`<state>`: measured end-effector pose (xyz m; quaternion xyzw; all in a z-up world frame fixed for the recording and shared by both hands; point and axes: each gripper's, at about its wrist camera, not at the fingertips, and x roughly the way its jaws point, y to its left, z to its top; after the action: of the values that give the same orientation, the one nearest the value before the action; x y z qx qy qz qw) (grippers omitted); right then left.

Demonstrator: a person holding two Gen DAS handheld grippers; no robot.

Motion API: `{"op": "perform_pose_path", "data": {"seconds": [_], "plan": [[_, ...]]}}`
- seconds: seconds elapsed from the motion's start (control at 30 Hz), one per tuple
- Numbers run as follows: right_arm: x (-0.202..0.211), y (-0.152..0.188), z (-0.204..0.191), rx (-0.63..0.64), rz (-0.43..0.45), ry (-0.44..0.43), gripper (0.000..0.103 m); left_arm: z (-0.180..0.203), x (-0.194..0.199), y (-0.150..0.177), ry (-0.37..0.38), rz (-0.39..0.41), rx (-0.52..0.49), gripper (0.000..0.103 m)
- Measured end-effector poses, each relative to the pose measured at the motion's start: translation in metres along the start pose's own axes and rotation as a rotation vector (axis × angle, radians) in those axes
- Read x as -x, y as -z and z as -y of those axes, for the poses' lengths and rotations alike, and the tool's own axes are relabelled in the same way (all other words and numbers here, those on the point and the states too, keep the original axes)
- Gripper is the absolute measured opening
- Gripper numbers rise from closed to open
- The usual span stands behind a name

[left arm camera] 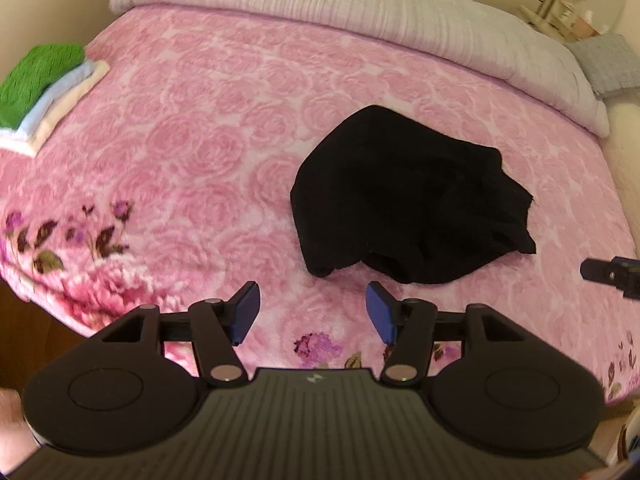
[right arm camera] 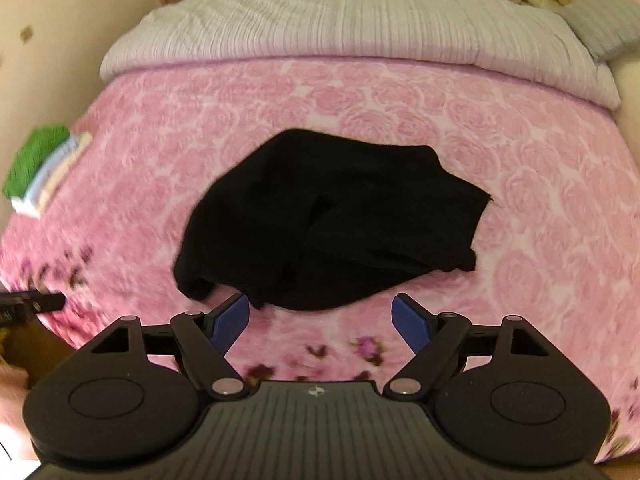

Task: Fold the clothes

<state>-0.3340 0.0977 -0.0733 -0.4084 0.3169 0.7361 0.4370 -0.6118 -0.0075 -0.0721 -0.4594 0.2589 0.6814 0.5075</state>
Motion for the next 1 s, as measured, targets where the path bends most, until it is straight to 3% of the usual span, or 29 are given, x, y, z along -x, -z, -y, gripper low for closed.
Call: {"op": "perform_pose_path", "data": {"seconds": [0.3, 0.43, 0.53, 0.87, 0.93, 1.0], "plan": [[-0.068, 0.037, -0.002, 0.197, -0.115, 0.013, 0.081, -0.013, -0.056, 0.043, 0.008, -0.077, 0.093, 0.055], [-0.104, 0.050, -0.014, 0.290, -0.148, 0.041, 0.081, -0.024, -0.093, 0.053, 0.033, -0.105, 0.090, 0.055], [-0.125, 0.051, -0.016, 0.293, -0.155, 0.081, 0.081, -0.028, -0.124, 0.052, 0.067, -0.124, 0.071, 0.055], [-0.195, 0.058, -0.020, 0.299, -0.181, 0.212, 0.083, -0.013, -0.190, 0.027, 0.133, -0.076, -0.202, 0.062], [-0.206, 0.060, -0.017, 0.244, -0.197, 0.213, 0.083, -0.006, -0.194, 0.023, 0.145, -0.051, -0.275, 0.063], [-0.214, 0.062, -0.004, 0.092, -0.208, 0.178, 0.083, 0.001, -0.196, 0.019, 0.153, -0.019, -0.359, 0.064]]}}
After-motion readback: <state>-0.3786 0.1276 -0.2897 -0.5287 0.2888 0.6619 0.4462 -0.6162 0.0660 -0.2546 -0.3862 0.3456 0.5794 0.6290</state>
